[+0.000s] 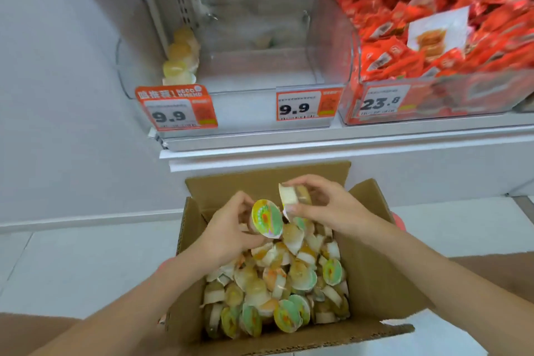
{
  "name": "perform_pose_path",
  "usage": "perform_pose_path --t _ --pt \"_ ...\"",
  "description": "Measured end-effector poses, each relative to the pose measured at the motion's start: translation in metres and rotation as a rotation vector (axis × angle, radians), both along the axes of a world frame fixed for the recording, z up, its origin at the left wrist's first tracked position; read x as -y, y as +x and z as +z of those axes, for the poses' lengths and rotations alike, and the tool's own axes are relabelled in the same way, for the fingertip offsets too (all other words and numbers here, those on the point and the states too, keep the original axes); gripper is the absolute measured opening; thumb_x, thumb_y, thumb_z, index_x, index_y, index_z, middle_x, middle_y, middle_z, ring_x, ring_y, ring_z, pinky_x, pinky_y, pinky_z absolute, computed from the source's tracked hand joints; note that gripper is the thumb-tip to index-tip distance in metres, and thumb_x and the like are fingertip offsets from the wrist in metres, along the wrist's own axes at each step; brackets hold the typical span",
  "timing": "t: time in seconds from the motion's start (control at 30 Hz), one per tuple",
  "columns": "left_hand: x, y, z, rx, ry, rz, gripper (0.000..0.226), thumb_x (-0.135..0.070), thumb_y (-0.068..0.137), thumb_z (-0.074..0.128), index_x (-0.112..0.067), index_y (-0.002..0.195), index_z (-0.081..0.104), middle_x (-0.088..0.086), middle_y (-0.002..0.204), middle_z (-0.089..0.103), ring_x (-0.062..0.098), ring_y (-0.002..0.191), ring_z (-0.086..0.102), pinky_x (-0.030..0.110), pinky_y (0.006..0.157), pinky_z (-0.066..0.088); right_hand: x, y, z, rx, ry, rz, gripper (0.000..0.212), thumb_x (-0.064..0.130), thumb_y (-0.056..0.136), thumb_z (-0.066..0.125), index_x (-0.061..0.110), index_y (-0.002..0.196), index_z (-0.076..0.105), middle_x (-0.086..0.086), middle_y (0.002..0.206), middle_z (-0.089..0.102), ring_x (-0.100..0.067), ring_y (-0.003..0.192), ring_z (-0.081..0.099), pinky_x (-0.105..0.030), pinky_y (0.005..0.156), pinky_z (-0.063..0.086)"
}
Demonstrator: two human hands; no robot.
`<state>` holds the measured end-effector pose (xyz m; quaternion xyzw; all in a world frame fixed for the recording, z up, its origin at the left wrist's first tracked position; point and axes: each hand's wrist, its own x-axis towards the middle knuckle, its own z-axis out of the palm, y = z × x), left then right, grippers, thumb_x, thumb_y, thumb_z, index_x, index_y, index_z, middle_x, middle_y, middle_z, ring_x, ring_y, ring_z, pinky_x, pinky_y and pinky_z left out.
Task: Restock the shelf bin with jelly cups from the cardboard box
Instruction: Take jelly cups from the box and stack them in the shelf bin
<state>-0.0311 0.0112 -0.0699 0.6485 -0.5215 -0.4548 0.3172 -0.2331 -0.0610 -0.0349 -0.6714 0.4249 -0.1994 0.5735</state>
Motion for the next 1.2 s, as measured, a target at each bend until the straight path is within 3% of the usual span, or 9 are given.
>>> perform_pose_path --t 0.13,0.23,0.4,0.57,0.73,0.87,0.97,1.07,1.2 --pt "-0.013 0.002 0.052 -0.025 -0.187 0.099 0.065 -0.021 0.061 0.088 -0.031 0.119 0.06 -0.013 0.105 0.071 0.01 0.099 0.066 0.035 0.085 0.056 -0.013 0.023 0.042 0.047 -0.136 0.059 0.045 0.02 0.077 0.078 0.024 0.118 0.06 0.008 0.115 0.062 -0.005 0.1 0.064 -0.026 0.086 0.054" --pt "-0.02 -0.006 0.072 -0.108 -0.29 0.187 0.068 -0.032 0.056 0.084 -0.027 0.121 0.063 -0.014 0.105 0.071 0.005 0.099 0.067 0.029 0.086 0.055 -0.019 0.029 0.054 0.202 -0.032 -0.055 0.044 0.011 0.077 0.076 0.021 0.116 0.059 0.0 0.114 0.06 -0.011 0.092 0.069 -0.027 0.074 0.057" --pt "-0.016 -0.011 0.094 -0.165 -0.395 0.217 0.067 -0.035 0.057 0.077 -0.039 0.121 0.059 -0.027 0.104 0.068 -0.006 0.1 0.062 0.011 0.081 0.048 -0.016 0.034 0.069 0.366 0.121 -0.063 0.043 0.018 0.072 0.07 0.012 0.114 0.061 -0.009 0.103 0.07 -0.018 0.088 0.069 -0.031 0.078 0.058" --pt "-0.018 -0.002 0.096 -0.101 -0.41 0.204 0.067 -0.03 0.059 0.083 -0.033 0.122 0.061 -0.014 0.107 0.07 0.002 0.102 0.064 0.021 0.087 0.052 -0.022 0.042 0.07 0.4 0.234 -0.006 0.045 0.021 0.076 0.067 0.012 0.12 0.06 -0.016 0.105 0.07 -0.027 0.094 0.068 -0.038 0.086 0.056" --pt "-0.016 0.002 0.094 -0.033 -0.419 0.18 0.066 -0.032 0.06 0.083 -0.036 0.123 0.061 -0.008 0.112 0.067 0.008 0.102 0.065 0.03 0.085 0.056 -0.021 0.045 0.071 0.39 0.232 -0.028 0.048 0.014 0.068 0.074 0.014 0.115 0.064 -0.014 0.098 0.071 -0.025 0.084 0.069 -0.035 0.079 0.058" --pt "-0.015 0.007 0.11 0.085 -0.469 0.074 0.071 -0.041 0.063 0.08 -0.042 0.129 0.052 -0.021 0.129 0.05 -0.001 0.119 0.051 0.028 0.094 0.051 -0.02 0.053 0.082 0.467 0.287 -0.043 0.046 0.01 0.068 0.077 0.01 0.113 0.065 -0.013 0.097 0.07 -0.022 0.086 0.068 -0.029 0.07 0.057" --pt "-0.003 0.034 0.133 0.166 -0.427 0.134 0.074 -0.054 0.063 0.071 -0.043 0.131 0.045 -0.023 0.134 0.04 -0.005 0.12 0.044 0.023 0.09 0.049 0.0 0.065 0.115 0.365 -0.004 -0.091 0.044 0.015 0.062 0.087 0.023 0.102 0.07 -0.002 0.094 0.071 -0.015 0.084 0.067 -0.026 0.074 0.055" --pt "0.014 0.079 0.149 0.266 -0.232 0.26 0.054 -0.037 0.076 0.074 -0.027 0.122 0.05 -0.009 0.127 0.053 0.008 0.105 0.056 0.026 0.084 0.046 0.047 0.095 0.16 0.197 -0.44 -0.123 0.053 0.02 0.062 0.087 0.023 0.11 0.066 0.007 0.101 0.068 -0.006 0.087 0.063 -0.018 0.079 0.051" --pt "0.027 0.119 0.148 0.677 0.103 0.199 0.064 -0.039 0.081 0.07 -0.02 0.134 0.039 0.007 0.134 0.041 0.026 0.107 0.052 0.034 0.089 0.044 0.117 0.16 0.175 -0.216 -0.79 0.057 0.062 0.032 0.063 0.086 0.02 0.118 0.06 0.001 0.116 0.061 -0.012 0.102 0.057 -0.023 0.091 0.046"
